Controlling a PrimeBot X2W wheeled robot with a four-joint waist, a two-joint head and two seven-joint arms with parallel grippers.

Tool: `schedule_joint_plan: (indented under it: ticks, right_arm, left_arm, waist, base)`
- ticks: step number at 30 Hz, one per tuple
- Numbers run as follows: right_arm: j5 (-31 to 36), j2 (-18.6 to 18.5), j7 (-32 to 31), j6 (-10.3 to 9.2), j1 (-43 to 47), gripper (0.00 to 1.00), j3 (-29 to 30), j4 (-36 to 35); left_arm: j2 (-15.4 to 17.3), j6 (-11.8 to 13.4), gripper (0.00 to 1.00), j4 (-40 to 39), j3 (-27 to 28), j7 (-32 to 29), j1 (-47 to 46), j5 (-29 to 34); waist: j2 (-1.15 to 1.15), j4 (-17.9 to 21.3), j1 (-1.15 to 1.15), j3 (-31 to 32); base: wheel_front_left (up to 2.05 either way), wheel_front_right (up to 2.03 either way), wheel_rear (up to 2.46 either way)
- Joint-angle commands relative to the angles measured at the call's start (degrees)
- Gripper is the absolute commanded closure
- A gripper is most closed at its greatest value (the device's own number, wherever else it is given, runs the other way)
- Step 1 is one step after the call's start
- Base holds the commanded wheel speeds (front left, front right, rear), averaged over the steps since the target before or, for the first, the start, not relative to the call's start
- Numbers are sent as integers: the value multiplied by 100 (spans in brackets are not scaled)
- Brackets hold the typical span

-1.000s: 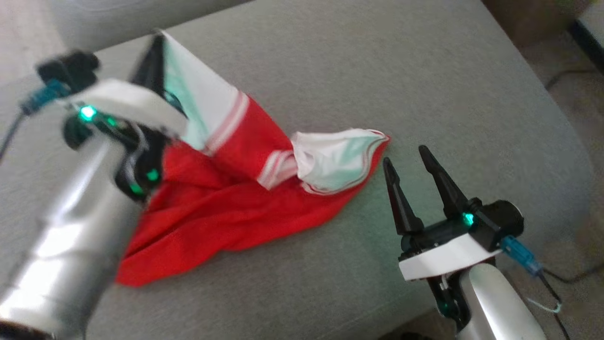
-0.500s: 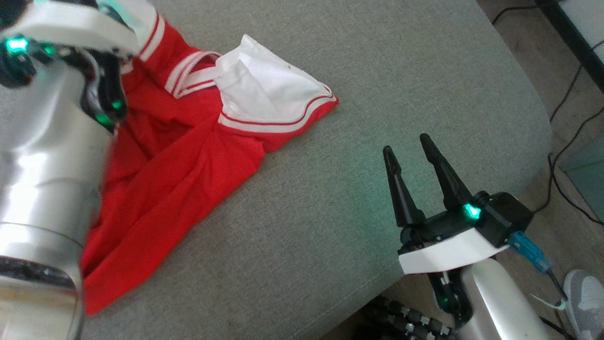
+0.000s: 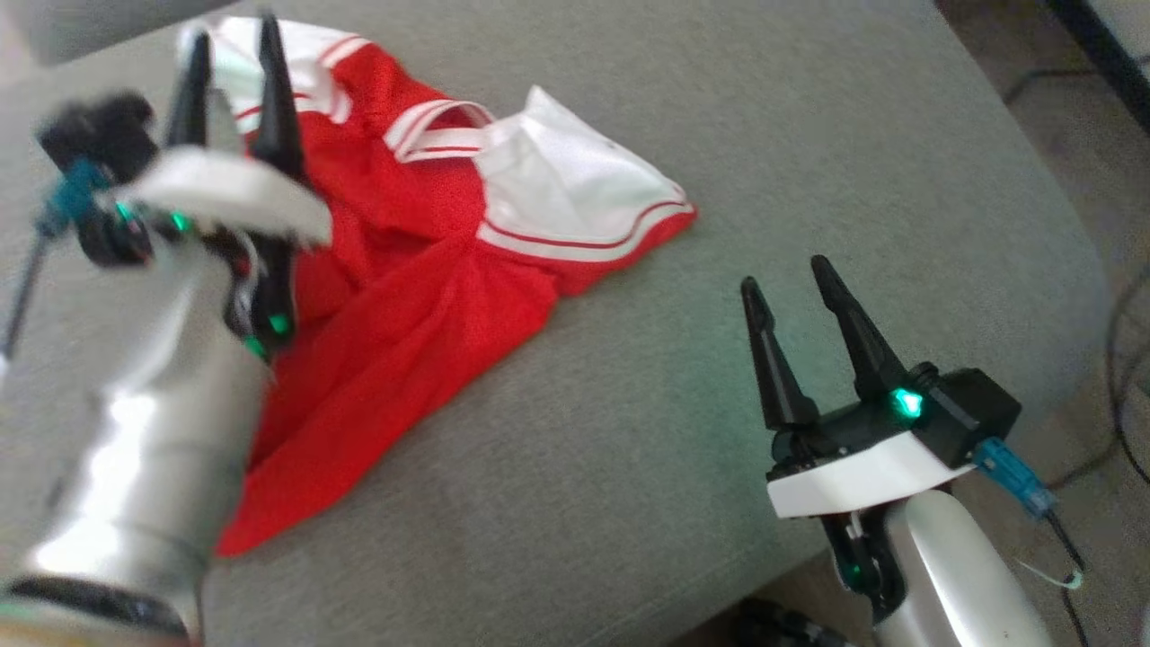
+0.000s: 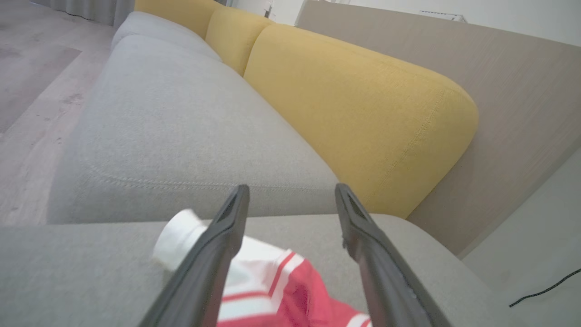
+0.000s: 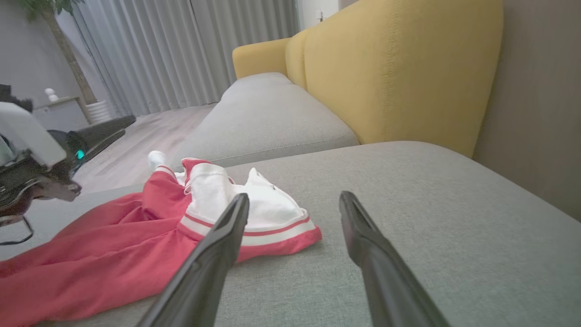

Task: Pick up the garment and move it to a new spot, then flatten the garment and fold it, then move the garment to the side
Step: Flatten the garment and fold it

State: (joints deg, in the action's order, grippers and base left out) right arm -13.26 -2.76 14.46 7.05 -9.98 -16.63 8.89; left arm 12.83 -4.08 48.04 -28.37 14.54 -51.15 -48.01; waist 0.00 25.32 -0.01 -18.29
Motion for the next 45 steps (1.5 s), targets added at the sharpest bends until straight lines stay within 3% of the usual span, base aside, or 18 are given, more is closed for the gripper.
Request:
schedule_joint_plan:
  ticks: [1, 5, 13, 19, 24, 45]
  right_arm:
    - [65, -11, 54, 44, 12, 0, -56, -136]
    - [132, -11, 54, 44, 101, 0, -4, -83]
    - [335, -11, 54, 44, 365, 0, 281, 4]
    - [436, -11, 54, 44, 498, 0, 278, 42]
    - [473, -11, 54, 44, 474, 0, 231, 61]
    - [506, -11, 54, 44, 511, 0, 209, 78]
  left_arm:
    - [182, 6, 0, -286, 167, 45, 120, 45]
    - [287, 87, 0, -684, 177, 45, 895, 65]
    - [522, 638, 0, -2144, 448, 10, 2905, -84]
    - [645, 952, 0, -3103, 444, -356, 3858, -347]
    - [702, 1128, 0, -3491, 376, -562, 4189, -401]
    - [755, 1252, 0, -4013, 131, -992, 4890, -652]
  waist:
    - [0, -356, 1, 302]
    - [0, -571, 1, 528]
    - [0, -1187, 1, 1001]
    - [0, -1495, 1, 1135]
    - [0, -1588, 1, 1143]
    - [0, -1404, 1, 1071]
  base:
    - [0, 0, 0]
    - [0, 0, 0]
    - [0, 0, 0]
    - [0, 0, 0]
    - [0, 0, 0]
    - [0, 0, 0]
